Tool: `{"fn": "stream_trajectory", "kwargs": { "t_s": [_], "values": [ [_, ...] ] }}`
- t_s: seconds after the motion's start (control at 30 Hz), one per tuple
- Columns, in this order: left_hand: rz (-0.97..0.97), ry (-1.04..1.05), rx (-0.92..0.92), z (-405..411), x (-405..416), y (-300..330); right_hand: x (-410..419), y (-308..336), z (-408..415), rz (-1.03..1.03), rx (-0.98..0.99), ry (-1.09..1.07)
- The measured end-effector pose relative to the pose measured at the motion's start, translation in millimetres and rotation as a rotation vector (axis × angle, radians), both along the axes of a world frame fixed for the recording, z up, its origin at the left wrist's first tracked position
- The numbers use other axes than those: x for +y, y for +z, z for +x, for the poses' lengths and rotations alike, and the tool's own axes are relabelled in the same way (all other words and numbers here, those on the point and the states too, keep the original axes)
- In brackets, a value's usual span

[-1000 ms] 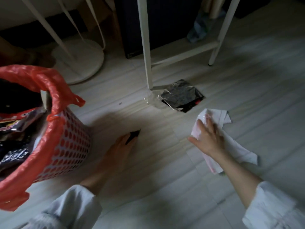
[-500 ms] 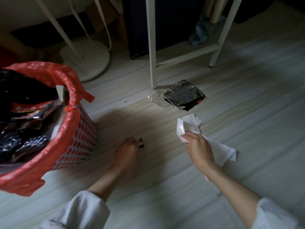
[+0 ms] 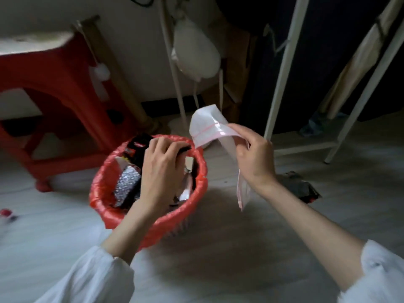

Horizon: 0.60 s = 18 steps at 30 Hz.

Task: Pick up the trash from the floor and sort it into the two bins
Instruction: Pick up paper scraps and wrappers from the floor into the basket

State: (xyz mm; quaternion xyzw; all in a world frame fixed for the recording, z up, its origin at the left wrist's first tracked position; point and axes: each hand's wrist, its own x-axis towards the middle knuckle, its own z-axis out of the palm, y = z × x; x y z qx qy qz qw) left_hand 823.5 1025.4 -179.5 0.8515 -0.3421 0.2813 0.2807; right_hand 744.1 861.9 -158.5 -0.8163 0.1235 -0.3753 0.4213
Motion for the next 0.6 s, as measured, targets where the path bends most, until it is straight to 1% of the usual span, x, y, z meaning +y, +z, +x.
{"fn": "stream_trajectory", "kwargs": {
  "t_s": [0.07,0.1,0.17,0.2,0.23,0.27,0.3,0.33,0.43,0.5,0.57,0.6],
  "values": [
    [0.074,0.102,0.071,23,30,-7,19,22,17,-0.010,-0.059,0.065],
    [0.157,0.135,0.116,31,45,-14,28,30,25,-0.008,-0.073,0.096],
    [0.359,0.101,0.234,41,65,-28,45,41,35,-0.008,-0.080,0.160],
    [0.434,0.065,0.316,42,71,-32,53,44,40,-0.006,-0.078,0.193],
    [0.466,0.037,0.404,42,75,-34,59,46,45,0.006,-0.068,0.221],
    [0.423,0.015,0.472,41,78,-35,66,47,49,0.023,-0.055,0.244],
    [0.308,0.000,0.497,39,80,-33,72,46,54,0.043,-0.046,0.265],
    [0.153,0.004,0.500,36,81,-30,77,46,58,0.074,-0.041,0.282],
    [-0.338,0.146,0.541,35,93,-10,94,43,72,0.243,-0.027,0.334],
    [-0.582,0.267,0.520,42,108,2,105,38,84,0.336,-0.025,0.338],
    [-0.713,0.334,0.422,45,115,14,106,32,90,0.374,-0.016,0.333],
    [-0.713,0.342,0.342,47,122,19,111,28,95,0.360,0.006,0.341]
  ]
}}
